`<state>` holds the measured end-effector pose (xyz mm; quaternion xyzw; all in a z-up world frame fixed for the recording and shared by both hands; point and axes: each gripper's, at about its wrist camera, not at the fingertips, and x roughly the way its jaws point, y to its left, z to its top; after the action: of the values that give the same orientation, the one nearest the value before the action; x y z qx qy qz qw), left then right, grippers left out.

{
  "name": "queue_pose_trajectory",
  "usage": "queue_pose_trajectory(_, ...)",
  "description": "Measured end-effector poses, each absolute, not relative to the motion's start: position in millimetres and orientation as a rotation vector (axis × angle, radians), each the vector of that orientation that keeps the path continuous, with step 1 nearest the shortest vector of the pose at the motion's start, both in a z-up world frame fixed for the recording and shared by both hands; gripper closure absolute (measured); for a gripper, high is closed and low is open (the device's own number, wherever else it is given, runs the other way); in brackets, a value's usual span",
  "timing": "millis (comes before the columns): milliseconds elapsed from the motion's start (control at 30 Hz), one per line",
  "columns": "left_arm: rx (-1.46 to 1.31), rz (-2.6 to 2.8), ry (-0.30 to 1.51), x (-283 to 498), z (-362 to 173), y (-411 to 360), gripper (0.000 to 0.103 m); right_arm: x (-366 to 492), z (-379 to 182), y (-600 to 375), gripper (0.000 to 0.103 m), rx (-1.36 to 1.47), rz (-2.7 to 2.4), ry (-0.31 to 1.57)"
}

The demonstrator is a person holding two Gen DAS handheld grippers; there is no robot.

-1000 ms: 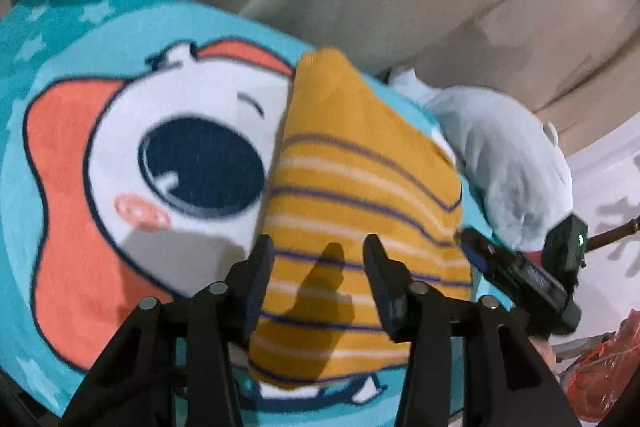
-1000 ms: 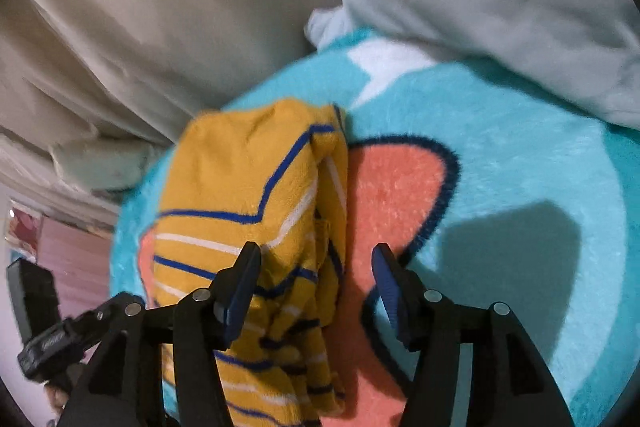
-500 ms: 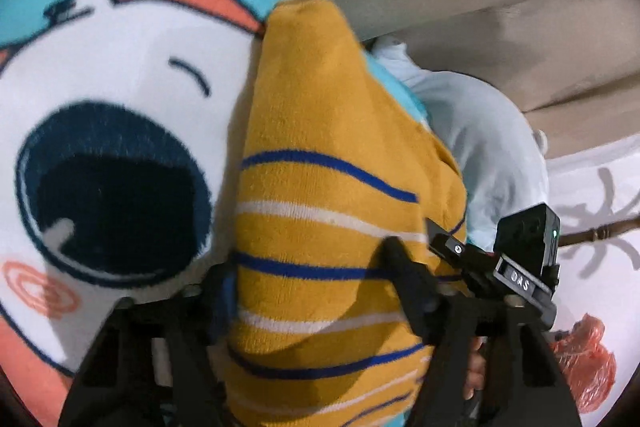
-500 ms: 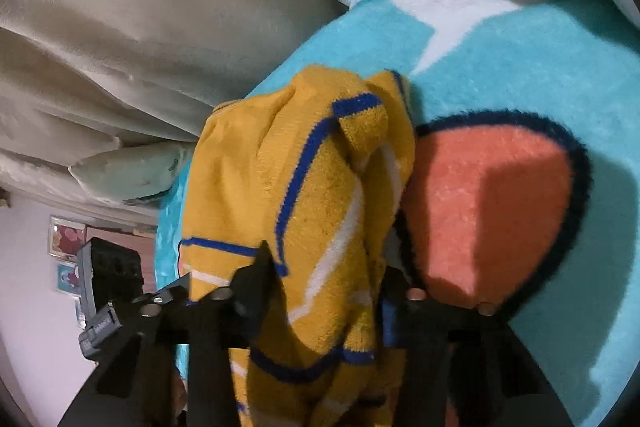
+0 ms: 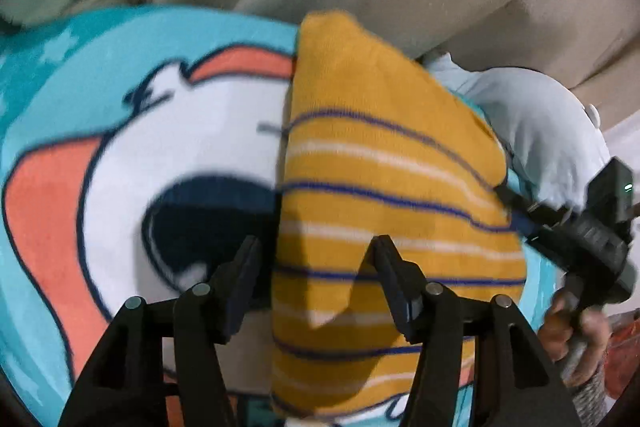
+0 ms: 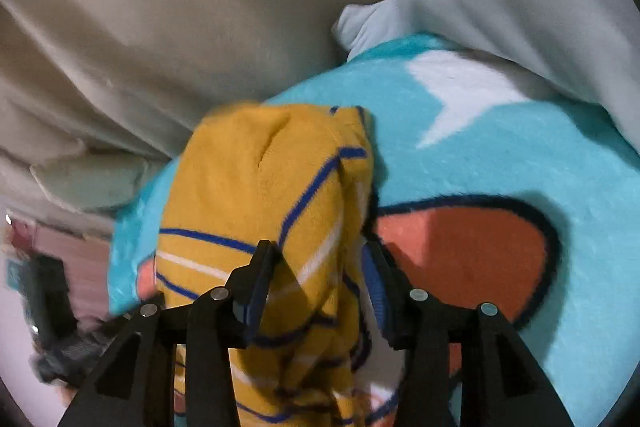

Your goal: Fold small clothes

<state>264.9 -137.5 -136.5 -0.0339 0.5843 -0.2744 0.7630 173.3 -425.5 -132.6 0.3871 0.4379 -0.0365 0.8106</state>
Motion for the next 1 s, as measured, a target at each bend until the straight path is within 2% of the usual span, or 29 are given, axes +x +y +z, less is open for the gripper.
queue_pose_trajectory(167, -0.194, -0.555, 1.290, 244, -144, -110, 0.045, 154, -84, -406, 0.052, 0.795, -0.022, 0.790)
queue_pose_trajectory(333, -0.261, -0.495, 1.244, 226, -128, -91, 0.045, 161, -121, -360, 0.053, 0.809, 0.104, 0.923)
queue_pose_trajectory(367, -0.251, -0.475, 1.221, 222, -122, -86, 0.045, 157, -135, -360, 0.056, 0.807, 0.080, 0.944)
queue_pose_trajectory(467, -0.190, -0.407, 1.137, 211, -103, -75, 0.042, 142, -150, -375, 0.080, 0.887, 0.047, 0.931)
queue_pose_trajectory(500, -0.171, -0.388, 1.110, 207, -97, -72, 0.042, 137, -148, -379, 0.080, 0.909, 0.044, 0.925)
queue_pose_trajectory(567, -0.126, -0.341, 1.046, 193, -85, -63, 0.037, 125, -137, -378, 0.080, 0.873, 0.024, 0.918)
queue_pose_trajectory(633, -0.064, -0.291, 0.974, 178, -71, -55, 0.036, 117, -124, -369, 0.073, 0.816, 0.007, 0.915)
queue_pose_trajectory(700, 0.013, -0.246, 0.900, 164, -61, -62, 0.033, 103, -115, -365, 0.057, 0.769, -0.011, 0.907)
queue_pose_trajectory(867, 0.132, -0.176, 0.741, 123, -34, -72, 0.020, 77, -99, -350, 0.056, 0.695, -0.039, 0.899)
queue_pose_trajectory(1000, 0.146, -0.158, 0.633, 87, -14, -78, 0.010, 53, -94, -333, 0.050, 0.619, -0.034, 0.915)
